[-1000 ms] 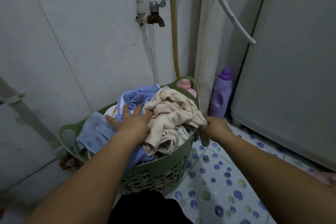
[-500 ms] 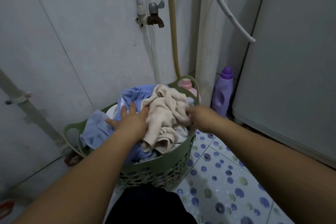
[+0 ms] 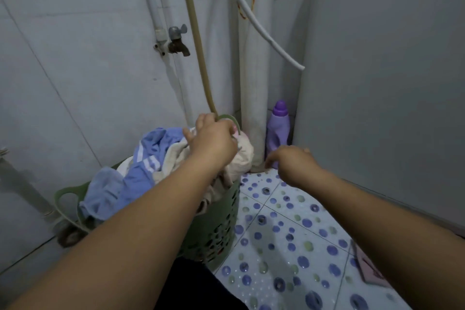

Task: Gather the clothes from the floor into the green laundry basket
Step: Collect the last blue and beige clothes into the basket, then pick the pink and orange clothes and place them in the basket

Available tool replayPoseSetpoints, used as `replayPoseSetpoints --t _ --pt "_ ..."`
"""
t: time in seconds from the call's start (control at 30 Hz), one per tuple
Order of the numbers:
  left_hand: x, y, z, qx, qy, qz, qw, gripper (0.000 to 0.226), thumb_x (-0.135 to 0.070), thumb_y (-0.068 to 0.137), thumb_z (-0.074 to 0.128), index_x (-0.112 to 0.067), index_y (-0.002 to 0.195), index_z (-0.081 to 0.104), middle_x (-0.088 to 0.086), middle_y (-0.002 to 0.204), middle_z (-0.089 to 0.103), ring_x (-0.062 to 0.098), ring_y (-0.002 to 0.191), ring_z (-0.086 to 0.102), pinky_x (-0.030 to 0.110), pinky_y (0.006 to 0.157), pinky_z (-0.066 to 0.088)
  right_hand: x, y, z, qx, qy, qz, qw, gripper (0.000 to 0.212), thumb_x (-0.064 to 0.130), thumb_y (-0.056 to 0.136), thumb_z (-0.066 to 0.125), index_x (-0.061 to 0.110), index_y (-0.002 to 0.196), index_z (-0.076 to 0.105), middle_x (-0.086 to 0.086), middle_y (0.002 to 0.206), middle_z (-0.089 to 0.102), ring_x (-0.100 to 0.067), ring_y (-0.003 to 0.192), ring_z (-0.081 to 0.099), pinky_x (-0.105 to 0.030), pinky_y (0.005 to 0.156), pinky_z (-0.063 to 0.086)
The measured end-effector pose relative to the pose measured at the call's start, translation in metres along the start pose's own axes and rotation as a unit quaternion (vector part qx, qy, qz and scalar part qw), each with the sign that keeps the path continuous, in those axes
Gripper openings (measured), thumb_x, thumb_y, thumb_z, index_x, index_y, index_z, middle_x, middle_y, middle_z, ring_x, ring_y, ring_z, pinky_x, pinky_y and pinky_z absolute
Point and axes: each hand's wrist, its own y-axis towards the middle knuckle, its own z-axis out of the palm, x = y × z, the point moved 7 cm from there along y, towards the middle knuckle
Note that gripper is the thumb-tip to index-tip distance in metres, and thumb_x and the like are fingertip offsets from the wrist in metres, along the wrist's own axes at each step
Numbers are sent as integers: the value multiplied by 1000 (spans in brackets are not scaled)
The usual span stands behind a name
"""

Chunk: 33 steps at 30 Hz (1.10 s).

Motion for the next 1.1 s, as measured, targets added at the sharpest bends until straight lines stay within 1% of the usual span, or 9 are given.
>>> replayPoseSetpoints --t 0.17,0.33,0.5,0.6,0.73,0.87,0.93,1.0,1.1 --pt "-81 -13 59 59 -23 81 995 30 -22 88 53 -27 116 61 7 146 34 26 144 20 53 118 11 -84 -37 14 16 35 90 995 50 0 85 44 35 116 61 0 130 56 -23 120 52 -38 101 35" --pt "-141 -33 131 141 -36 150 978 32 -22 88 53 -24 119 60 6 138 41 26 135 35 52 113 26 -186 -85 45 56 45 192 979 45 2 89 45 35 114 62 0 130 55 -23 119 52 -37 102 40" --pt "-193 -53 201 230 -28 184 955 29 -24 92 50 -25 121 58 2 139 40 23 131 38 51 114 23 -287 -145 76 72 85 299 948 36 8 90 47 28 114 66 -2 127 61 -25 111 59 -30 92 48" --pt "-218 -62 240 282 -32 197 938 29 -26 93 50 -25 120 58 2 138 42 24 127 43 50 112 27 -330 -173 103 94 103 347 928 34 12 89 53 24 118 64 -4 131 60 -25 117 56 -29 97 46" --pt "-243 -72 289 345 -85 185 917 29 -23 91 52 -20 118 61 4 133 52 26 116 55 34 100 43 -369 -200 149 145 115 421 888 48 12 90 53 25 135 47 -6 139 52 -25 122 52 -32 100 44" --pt "-251 -86 340 415 -164 125 886 26 -20 92 54 -14 116 61 7 119 61 23 100 59 22 78 41 -378 -204 192 167 120 444 872 61 29 87 60 25 142 34 -8 141 46 -28 126 47 -41 103 42" --pt "-253 -90 362 437 -201 90 872 24 -19 91 55 -12 114 62 10 112 64 23 95 59 25 79 44 -378 -196 209 162 118 440 876 64 40 85 60 25 141 33 -10 138 45 -30 123 47 -42 101 42" --pt "-255 -94 387 450 -210 66 865 25 -17 91 56 -10 114 62 12 111 64 27 101 60 27 85 47 -381 -183 227 148 110 432 883 65 46 84 56 26 141 30 -11 136 44 -31 123 45 -44 101 39" --pt "-249 -98 406 451 -251 14 856 21 -15 90 57 -8 107 66 16 113 66 31 102 62 34 89 49 -379 -166 240 146 61 410 898 68 43 88 50 28 146 17 -12 151 25 -32 140 24 -53 110 21"
